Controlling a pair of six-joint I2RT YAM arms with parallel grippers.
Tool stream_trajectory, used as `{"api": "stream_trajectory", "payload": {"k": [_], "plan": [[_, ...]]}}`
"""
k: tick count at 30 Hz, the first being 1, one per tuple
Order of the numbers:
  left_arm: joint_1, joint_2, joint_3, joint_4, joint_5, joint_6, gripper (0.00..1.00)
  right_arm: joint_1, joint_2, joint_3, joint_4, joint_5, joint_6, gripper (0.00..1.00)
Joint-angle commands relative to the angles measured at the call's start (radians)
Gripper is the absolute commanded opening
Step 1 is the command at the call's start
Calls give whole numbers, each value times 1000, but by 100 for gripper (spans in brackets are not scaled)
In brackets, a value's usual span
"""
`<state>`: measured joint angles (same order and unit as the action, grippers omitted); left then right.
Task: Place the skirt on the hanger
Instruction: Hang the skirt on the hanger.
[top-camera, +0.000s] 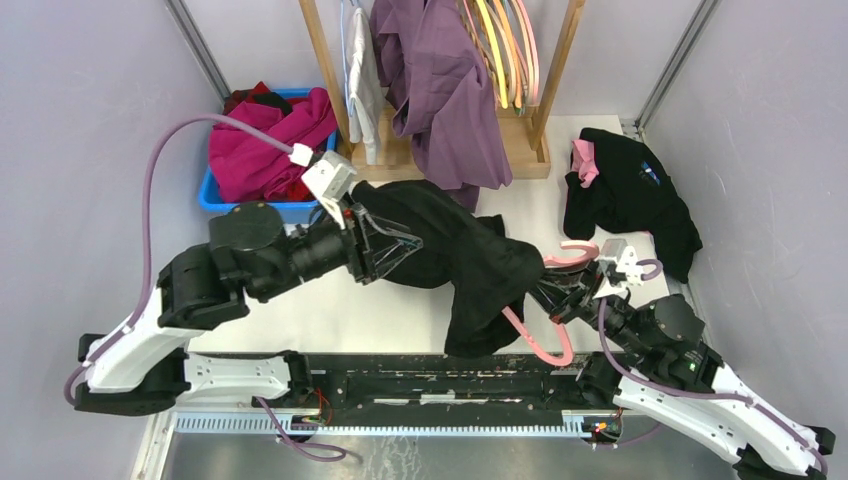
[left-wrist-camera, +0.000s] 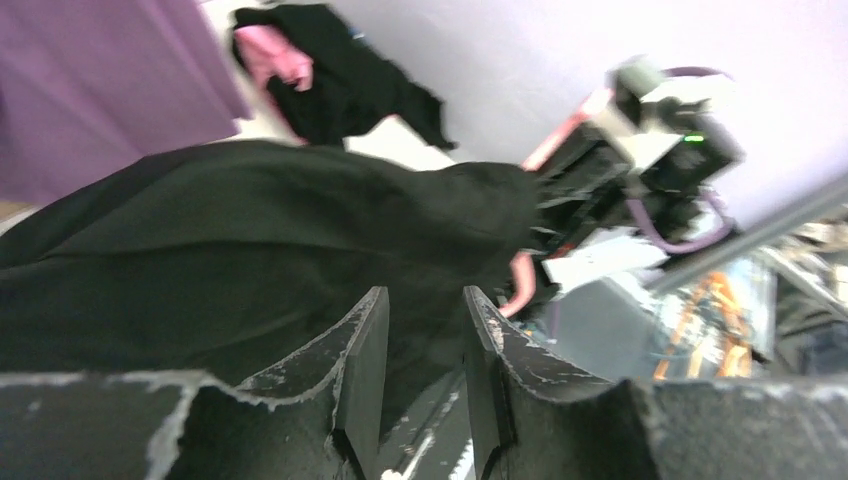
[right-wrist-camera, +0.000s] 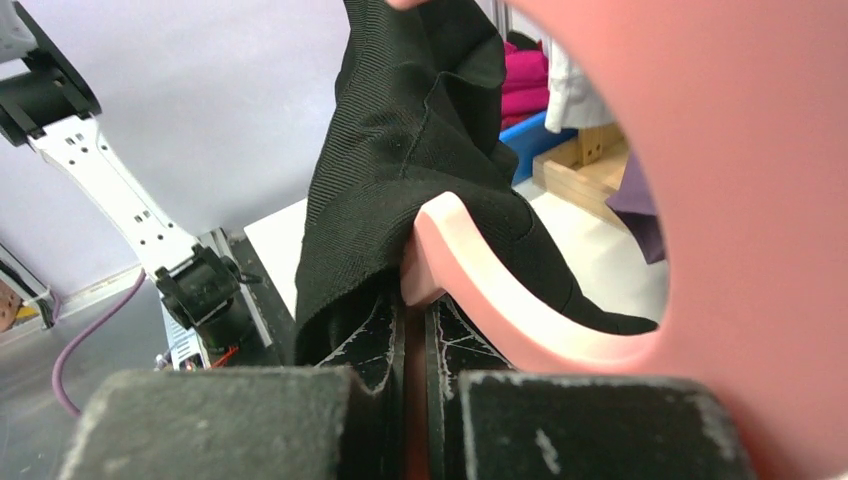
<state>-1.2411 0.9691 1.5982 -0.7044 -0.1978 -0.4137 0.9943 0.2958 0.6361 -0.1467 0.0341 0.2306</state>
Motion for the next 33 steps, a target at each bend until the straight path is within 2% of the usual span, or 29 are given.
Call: {"api": "stream_trajectory", "payload": {"k": [1,2,3,4,5,6,8,17,21,26,33], "plan": [[-1,96,126,-117,-234,115,42,2,-19,47,159,-44,17,2],[-1,132,155,-149,-268,137,45,3,-18,47,157,-46,18,2],[-2,178,178,-169,-294,162,52,2,-17,48,153,-48,18,2],[-1,210,193,-185,-316,185,73,3,-13,54,146,-51,16,2],[-2,242,212,-201,-327,204,84,2,-6,61,137,-57,13,2],[-3,272,230,-216,-332,221,87,3,0,70,128,-60,8,2],[-3,308,252,-229,-354,229,99,2,14,84,105,-57,0,2],[-3,396,324,-265,-224,175,99,2,91,105,85,-30,-17,2],[-23,416,269,-236,-189,226,99,3,127,116,113,-48,-19,2],[-84,354,153,-95,-143,350,99,2,168,131,133,-70,-19,2],[-85,354,116,-54,-115,361,99,2,189,143,171,-84,-11,2]]}}
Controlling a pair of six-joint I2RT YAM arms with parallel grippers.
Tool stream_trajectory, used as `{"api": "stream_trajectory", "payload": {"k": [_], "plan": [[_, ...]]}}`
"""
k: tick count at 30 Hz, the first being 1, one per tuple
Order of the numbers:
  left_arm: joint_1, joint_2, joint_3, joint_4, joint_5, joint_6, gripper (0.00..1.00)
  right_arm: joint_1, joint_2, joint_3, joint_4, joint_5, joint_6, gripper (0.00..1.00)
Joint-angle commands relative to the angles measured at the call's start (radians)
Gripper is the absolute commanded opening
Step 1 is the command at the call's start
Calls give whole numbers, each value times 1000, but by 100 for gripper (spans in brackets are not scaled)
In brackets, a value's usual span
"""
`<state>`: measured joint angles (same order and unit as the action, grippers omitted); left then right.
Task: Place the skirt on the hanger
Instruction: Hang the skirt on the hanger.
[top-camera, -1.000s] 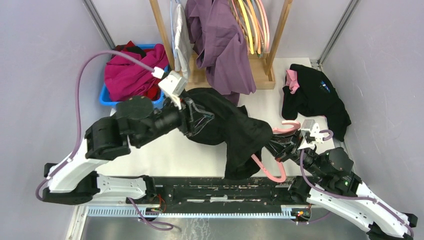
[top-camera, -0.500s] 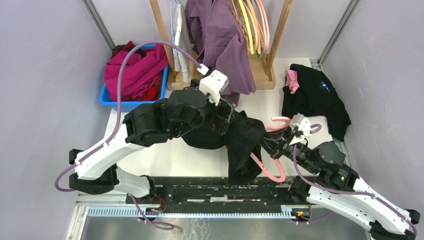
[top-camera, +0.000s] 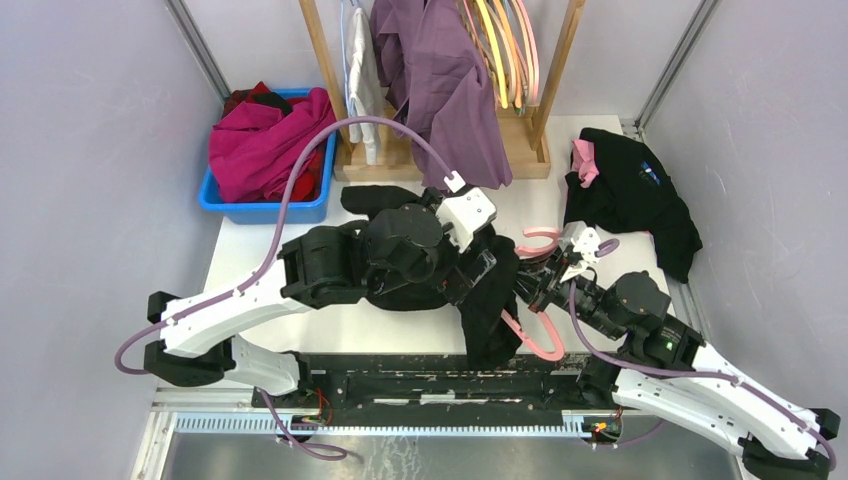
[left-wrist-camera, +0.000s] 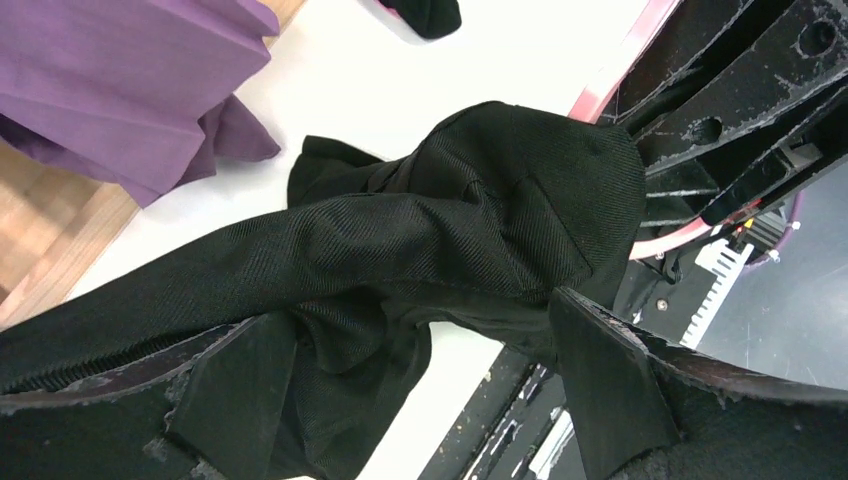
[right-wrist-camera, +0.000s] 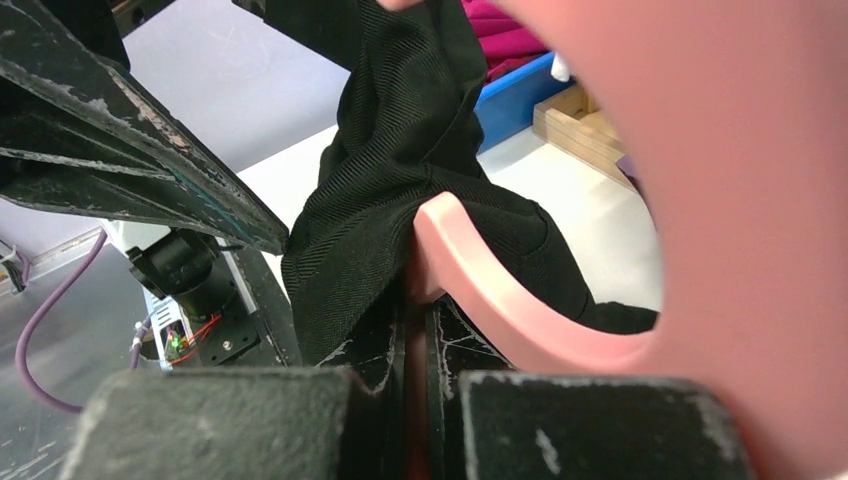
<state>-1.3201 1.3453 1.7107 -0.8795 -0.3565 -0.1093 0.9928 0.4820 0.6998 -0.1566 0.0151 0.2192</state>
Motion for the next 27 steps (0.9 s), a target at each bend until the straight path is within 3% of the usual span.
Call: {"api": "stream_trajectory", "payload": {"k": [1,14,20,27], "plan": [[-5,-23,-2,135,50,58,99,4,7,77,192,-68,3,2],[-6,-224,19,136,-31,73,99,4,-6,90,158,-105,15,1],[-5,-196,93,54,85,108,99,3,-1,124,90,-168,9,1],[-6,-118,124,-85,54,162,99,4,42,157,66,-276,22,1]]}}
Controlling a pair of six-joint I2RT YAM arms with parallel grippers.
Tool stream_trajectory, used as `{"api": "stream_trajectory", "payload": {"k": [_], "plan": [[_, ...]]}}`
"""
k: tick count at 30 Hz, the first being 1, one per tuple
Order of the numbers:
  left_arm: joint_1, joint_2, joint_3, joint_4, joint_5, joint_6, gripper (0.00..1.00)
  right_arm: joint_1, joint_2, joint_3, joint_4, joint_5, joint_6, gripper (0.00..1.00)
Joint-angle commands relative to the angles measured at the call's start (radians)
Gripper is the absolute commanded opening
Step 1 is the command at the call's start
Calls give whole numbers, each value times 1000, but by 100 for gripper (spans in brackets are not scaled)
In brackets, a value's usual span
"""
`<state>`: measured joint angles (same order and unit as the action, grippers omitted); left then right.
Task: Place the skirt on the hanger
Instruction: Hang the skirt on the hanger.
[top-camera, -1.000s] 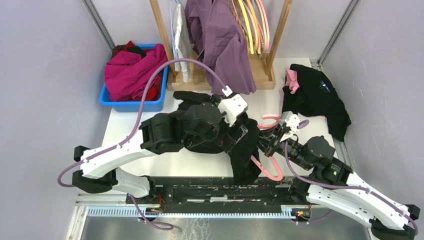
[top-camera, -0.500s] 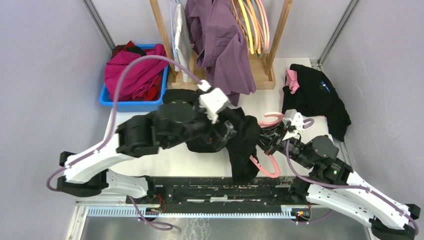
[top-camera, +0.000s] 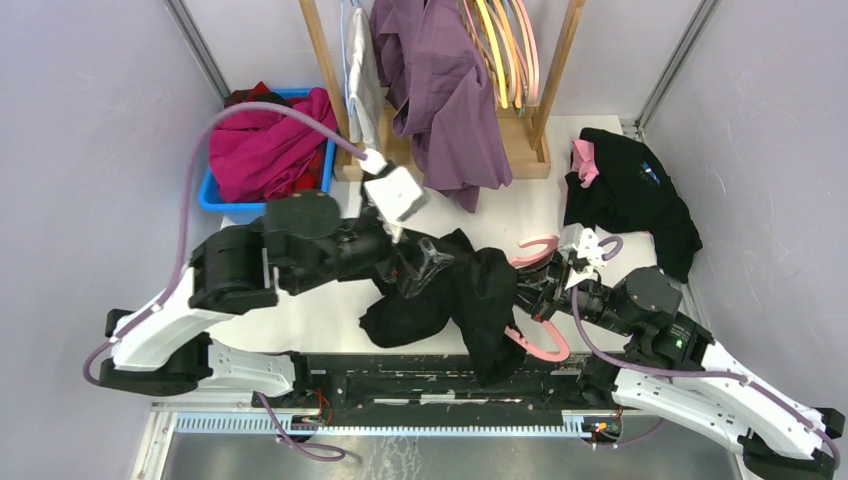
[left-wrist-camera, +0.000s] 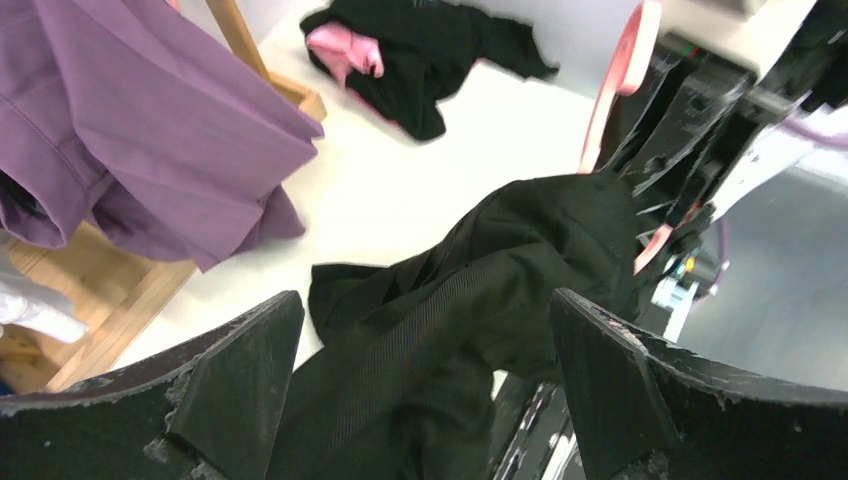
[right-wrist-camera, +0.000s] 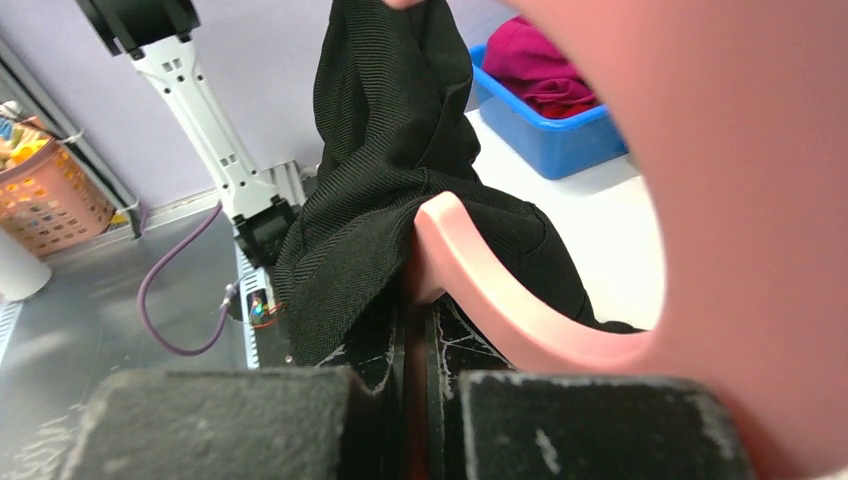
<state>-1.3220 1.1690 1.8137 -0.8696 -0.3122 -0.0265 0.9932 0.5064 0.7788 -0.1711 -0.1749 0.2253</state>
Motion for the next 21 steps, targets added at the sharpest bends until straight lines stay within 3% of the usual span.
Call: {"api": "stream_trajectory", "payload": {"k": [1,21], "plan": [[-3,70,21,-117,25,84,99,3,25,86,74,-107,16,1],[-3,118,-70,-157,401,158,99,4,41,131,114,-255,68,1]]}}
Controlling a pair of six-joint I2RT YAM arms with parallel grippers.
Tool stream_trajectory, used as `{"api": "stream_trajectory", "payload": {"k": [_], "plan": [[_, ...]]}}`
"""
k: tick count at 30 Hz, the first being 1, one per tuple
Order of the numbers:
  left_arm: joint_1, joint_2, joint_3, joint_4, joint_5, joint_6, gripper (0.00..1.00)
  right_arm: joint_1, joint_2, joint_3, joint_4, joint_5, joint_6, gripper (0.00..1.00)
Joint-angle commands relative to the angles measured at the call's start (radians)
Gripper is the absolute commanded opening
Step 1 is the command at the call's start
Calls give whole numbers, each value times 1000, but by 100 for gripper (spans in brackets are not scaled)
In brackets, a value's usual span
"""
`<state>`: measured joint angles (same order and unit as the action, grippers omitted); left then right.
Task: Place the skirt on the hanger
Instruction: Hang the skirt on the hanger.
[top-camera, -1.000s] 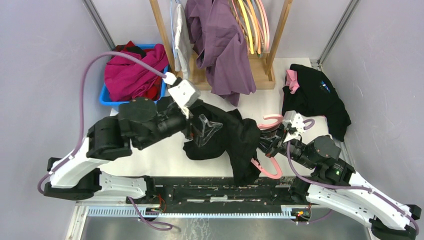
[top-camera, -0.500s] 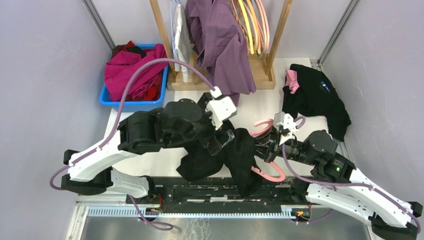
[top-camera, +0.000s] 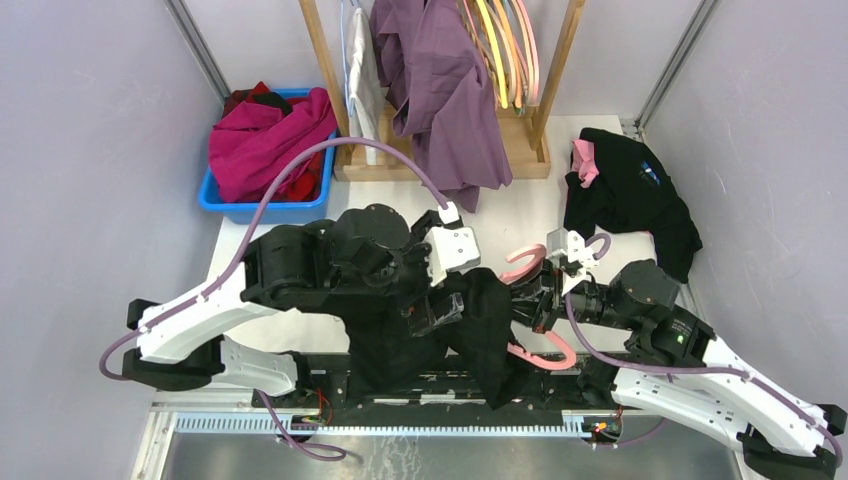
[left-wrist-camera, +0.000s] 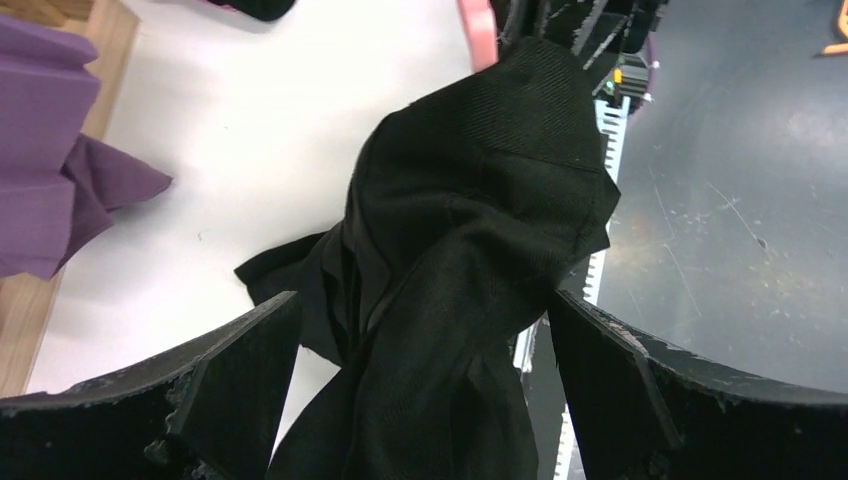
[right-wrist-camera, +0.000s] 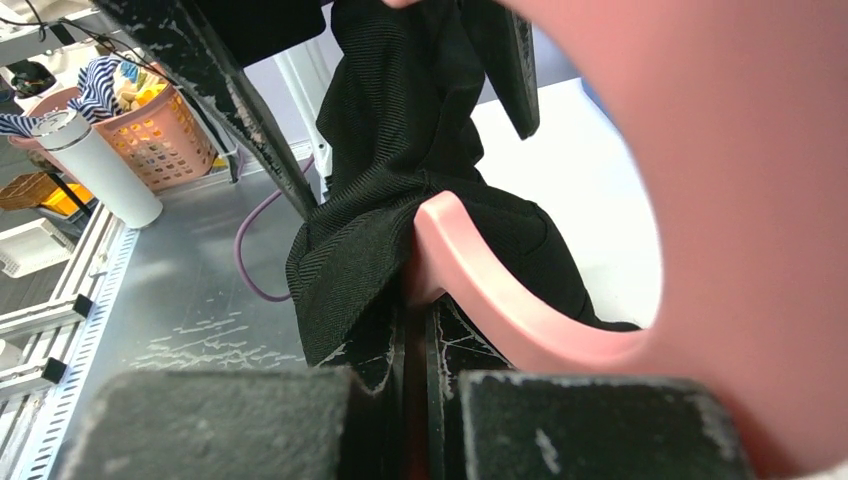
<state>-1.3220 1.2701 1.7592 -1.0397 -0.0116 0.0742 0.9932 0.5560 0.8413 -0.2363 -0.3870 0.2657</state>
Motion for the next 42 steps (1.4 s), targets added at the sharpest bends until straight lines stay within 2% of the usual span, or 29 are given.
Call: {"api": "stream_trajectory", "payload": {"k": [1,5,8,11,14,17,18,19,22,23,27,31,32,33,37,39,42], "plan": [[-3,18,-19,15,113,58,99,4,-7,69,184,-45,31,1],[-3,23,-30,30,174,65,98,4,2,68,216,-55,43,1],[-3,38,-23,32,206,73,90,4,4,60,256,-61,58,1],[-3,59,-15,28,222,79,77,4,5,52,293,-72,79,1],[-3,84,-1,14,234,82,69,3,1,50,307,-78,88,1],[-4,102,10,9,253,89,49,4,-3,48,326,-84,100,1],[-3,108,13,9,258,90,39,3,0,48,333,-87,104,1],[-3,115,17,7,261,93,25,4,3,46,344,-91,111,1],[-4,123,23,7,262,96,7,3,11,44,363,-95,120,1],[-4,125,25,7,260,97,3,3,13,41,373,-95,125,1],[-3,119,34,29,275,99,3,4,35,28,413,-99,141,1],[-4,116,35,16,161,94,3,3,64,44,360,-83,123,1],[-3,115,27,6,130,94,3,4,70,56,318,-71,105,4],[-3,105,9,2,95,91,3,4,74,64,279,-60,89,13],[-1,61,-69,30,-2,67,3,3,75,92,94,27,30,25],[4,54,-116,57,-51,49,3,4,83,101,22,86,-1,25],[27,47,-227,141,-108,22,3,4,84,59,14,129,-1,24]]}}
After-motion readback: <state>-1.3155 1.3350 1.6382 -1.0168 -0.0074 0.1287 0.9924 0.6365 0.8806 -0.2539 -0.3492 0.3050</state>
